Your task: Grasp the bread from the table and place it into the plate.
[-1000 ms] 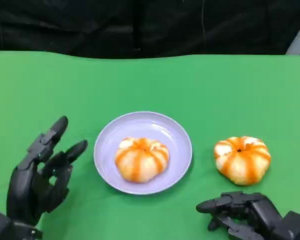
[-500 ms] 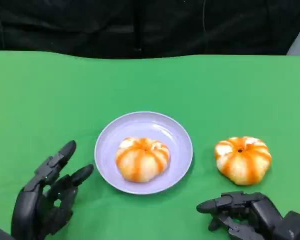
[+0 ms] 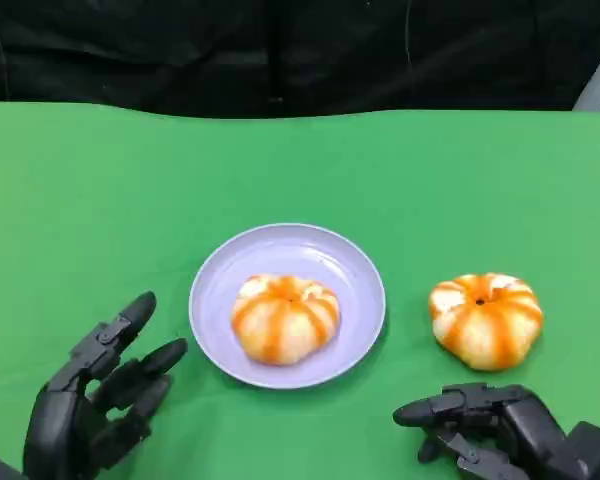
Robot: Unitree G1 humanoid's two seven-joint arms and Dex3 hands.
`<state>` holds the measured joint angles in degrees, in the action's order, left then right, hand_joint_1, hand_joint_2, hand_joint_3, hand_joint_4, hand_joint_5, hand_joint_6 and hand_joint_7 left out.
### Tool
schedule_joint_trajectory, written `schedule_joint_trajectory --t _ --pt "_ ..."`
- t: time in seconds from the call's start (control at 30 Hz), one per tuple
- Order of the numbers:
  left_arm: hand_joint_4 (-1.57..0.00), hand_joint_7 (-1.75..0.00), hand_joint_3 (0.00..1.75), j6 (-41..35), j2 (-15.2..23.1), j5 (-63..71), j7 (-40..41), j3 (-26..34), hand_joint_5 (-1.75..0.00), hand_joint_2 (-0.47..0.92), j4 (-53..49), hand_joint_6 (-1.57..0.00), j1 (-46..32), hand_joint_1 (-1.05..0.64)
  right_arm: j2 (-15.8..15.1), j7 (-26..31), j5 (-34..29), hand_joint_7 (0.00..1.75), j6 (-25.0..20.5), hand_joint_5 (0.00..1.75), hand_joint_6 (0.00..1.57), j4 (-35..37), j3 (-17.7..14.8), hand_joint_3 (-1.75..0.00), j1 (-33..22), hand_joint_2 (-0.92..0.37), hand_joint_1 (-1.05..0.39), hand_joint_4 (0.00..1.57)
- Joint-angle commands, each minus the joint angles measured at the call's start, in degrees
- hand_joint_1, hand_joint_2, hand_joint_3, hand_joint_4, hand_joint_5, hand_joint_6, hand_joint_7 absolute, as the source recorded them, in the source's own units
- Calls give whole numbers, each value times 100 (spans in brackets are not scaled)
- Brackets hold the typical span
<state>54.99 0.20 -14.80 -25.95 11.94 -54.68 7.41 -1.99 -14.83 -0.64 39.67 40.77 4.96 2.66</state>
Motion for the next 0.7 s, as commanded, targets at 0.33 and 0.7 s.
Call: schedule_joint_trajectory --t 0.33,0.7 --pt "-108 -9 57 136 63 490 826 26 -10 88 68 -104 -114 15 -118 31 -28 16 -40 123 116 78 -67 -40 -5 -92 -5 77" --pt "-86 -130 112 433 289 708 815 -42 -153 54 -17 -94 -132 4 -111 30 -19 17 -54 121 117 103 -69 -38 11 -92 -7 79"
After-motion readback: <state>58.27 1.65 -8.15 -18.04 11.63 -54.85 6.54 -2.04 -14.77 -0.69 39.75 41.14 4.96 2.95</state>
